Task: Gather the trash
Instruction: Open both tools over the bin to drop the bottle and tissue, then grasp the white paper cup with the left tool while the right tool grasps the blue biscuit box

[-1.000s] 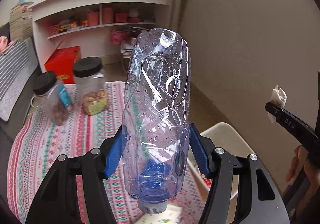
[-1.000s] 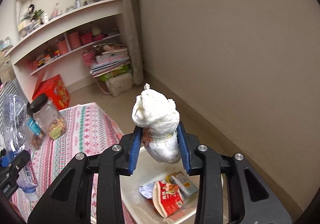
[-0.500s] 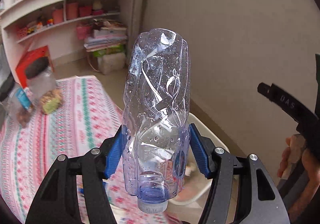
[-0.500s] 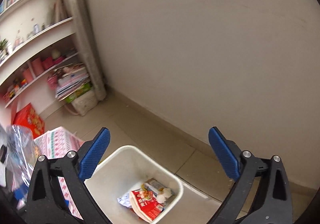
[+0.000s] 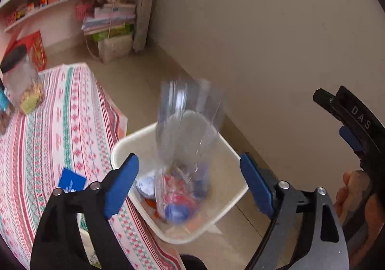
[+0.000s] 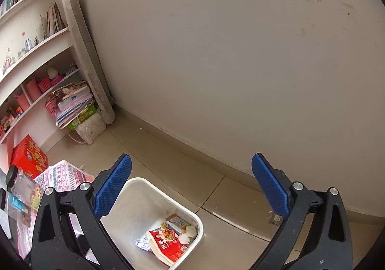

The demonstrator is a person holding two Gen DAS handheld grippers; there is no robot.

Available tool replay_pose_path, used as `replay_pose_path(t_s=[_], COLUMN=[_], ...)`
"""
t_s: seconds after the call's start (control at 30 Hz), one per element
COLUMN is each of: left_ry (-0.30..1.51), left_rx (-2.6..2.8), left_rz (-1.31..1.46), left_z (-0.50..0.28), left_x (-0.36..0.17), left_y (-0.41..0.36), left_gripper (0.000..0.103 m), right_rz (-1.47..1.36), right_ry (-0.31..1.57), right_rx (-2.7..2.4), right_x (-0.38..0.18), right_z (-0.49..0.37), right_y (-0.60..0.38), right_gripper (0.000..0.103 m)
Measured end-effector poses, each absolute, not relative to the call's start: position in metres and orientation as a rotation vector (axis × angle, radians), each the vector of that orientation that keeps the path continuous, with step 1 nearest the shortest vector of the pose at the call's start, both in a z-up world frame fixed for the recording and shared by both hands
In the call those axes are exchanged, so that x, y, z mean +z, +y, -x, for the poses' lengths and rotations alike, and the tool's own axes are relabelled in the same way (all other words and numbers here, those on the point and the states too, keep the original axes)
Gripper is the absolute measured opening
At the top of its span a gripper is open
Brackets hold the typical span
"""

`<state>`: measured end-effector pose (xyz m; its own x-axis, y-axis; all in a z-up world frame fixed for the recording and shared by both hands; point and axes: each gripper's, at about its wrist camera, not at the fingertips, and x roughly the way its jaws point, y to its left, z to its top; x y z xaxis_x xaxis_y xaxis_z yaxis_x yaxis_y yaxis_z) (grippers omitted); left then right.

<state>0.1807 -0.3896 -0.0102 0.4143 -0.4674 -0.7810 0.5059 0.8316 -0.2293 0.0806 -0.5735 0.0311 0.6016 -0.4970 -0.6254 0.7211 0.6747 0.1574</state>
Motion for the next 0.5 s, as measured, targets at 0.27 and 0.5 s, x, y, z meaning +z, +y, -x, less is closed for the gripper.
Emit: replay_pose_path(t_s=[0.27, 0.5], left_ry=[1.059, 1.161], left_rx=[-0.553, -0.535], left_rz=[-0.28, -0.492], left_z=[-0.179, -0.175], left_x=[-0.031, -0.062], left_y=[-0.367, -0.334], left_gripper=[0.084, 0.084], right_rz=[-0.385, -0.337], right_ry=[0.652, 0.724], right_rx=[-0.66, -0.576], right_x=[0.026, 0.019], right_z=[-0.097, -0.117], right_y=[-0.557, -0.533], right_gripper=[0.096, 0.096])
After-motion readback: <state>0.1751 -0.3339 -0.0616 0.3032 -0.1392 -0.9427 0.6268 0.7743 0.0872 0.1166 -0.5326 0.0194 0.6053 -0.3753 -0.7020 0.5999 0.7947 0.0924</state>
